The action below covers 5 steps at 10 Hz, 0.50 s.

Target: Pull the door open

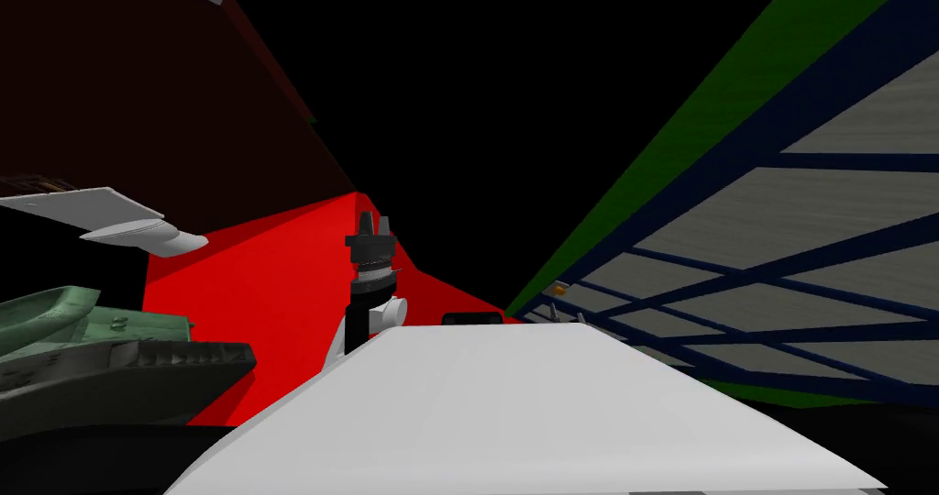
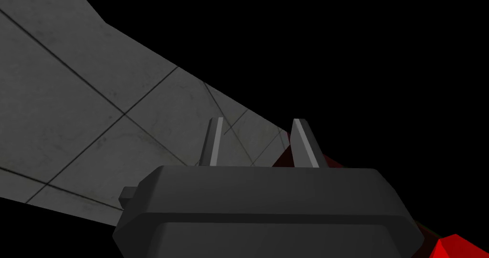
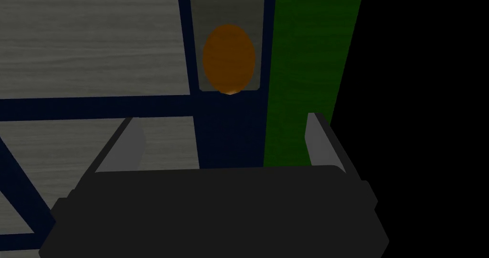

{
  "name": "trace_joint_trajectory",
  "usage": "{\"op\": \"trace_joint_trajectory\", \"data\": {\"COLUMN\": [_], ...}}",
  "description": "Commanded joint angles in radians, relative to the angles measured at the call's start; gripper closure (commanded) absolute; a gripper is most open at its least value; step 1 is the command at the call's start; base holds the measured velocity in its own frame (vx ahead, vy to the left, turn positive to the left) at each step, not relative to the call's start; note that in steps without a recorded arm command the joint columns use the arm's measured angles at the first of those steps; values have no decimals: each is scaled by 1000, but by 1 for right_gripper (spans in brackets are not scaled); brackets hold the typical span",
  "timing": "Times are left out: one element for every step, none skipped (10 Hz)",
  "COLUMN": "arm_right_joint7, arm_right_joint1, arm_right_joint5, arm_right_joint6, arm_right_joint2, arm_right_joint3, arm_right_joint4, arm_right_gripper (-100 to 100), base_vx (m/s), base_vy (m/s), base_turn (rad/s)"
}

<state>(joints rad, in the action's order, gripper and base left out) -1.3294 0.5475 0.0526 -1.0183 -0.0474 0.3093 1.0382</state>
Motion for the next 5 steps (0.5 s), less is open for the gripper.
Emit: {"op": "trace_joint_trajectory", "data": {"arm_right_joint7": [-4, -5, -6, -7, -7], "arm_right_joint1": [-29, -48, -66, -83, -99], "arm_right_joint5": [-18, -29, -40, -50, -60], "arm_right_joint6": [18, 31, 44, 56, 67], "arm_right_joint2": [-9, -14, -17, -20, -21], "arm_right_joint3": [28, 45, 62, 77, 92], "arm_right_joint4": [-18, -28, -38, -47, -56], "arm_right_gripper": [-100, -100, -100, -100, -100], "base_vx": [22, 21, 18, 17, 13], "base_vy": [0, -3, -4, -11, -14], "base_turn": [194, 164, 212, 202, 179]}}
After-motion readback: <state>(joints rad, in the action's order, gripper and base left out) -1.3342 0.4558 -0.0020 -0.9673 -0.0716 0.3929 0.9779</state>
